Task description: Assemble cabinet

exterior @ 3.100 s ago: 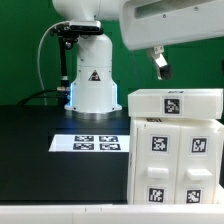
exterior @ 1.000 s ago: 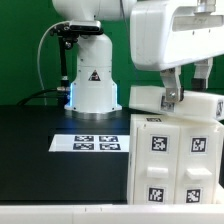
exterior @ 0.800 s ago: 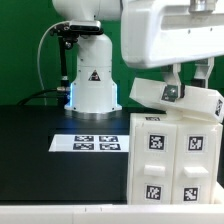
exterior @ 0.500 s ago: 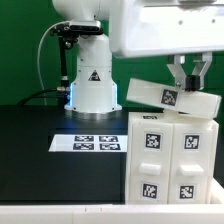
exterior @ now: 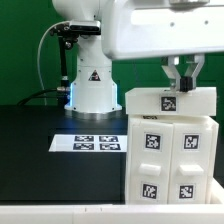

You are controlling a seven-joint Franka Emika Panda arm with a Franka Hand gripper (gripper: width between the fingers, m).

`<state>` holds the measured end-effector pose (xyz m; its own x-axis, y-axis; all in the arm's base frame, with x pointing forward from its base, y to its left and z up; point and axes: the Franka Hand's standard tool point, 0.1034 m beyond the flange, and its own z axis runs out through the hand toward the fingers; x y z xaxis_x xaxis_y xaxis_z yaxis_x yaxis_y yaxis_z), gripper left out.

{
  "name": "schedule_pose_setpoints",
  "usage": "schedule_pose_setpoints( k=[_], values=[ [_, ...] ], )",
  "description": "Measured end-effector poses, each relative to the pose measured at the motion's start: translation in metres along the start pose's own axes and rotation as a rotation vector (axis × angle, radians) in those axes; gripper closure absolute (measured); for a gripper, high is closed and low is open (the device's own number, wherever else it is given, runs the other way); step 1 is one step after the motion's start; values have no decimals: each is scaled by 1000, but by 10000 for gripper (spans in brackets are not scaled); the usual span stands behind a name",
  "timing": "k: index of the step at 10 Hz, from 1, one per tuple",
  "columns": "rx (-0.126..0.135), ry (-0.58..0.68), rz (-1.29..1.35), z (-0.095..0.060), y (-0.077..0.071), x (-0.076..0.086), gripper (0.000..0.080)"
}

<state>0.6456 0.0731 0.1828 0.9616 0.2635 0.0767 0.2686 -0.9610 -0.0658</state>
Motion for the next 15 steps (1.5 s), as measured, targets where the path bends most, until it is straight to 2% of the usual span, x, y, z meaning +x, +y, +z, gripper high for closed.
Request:
schedule_pose_setpoints(
  k=[1, 2, 3, 4, 5, 6, 7, 8, 9, 12, 13, 14, 15],
  values=[
    [-18, 4, -133, -7, 0, 4, 710],
    [-30, 1, -342, -9, -5, 5, 576],
    [-29, 8, -373, -11, -4, 3, 576],
    [-31, 5, -429, -10, -2, 2, 392],
    [-34, 1, -507, -9, -1, 2, 257],
    [-35, -12, -572, -9, -2, 0, 257],
    [-23, -57, -631, -5, -8, -10, 82],
    [-33, -56, -707, 0, -13, -15, 26],
    [-44, -36, -755, 3, -14, -16, 26],
    [-38, -45, -713, 4, -13, -18, 1],
    [-17, -79, -649, 5, -18, -27, 3],
    [-9, -93, -630, 4, -20, -30, 3],
    [7, -121, -617, 4, -19, -36, 3]
  ],
)
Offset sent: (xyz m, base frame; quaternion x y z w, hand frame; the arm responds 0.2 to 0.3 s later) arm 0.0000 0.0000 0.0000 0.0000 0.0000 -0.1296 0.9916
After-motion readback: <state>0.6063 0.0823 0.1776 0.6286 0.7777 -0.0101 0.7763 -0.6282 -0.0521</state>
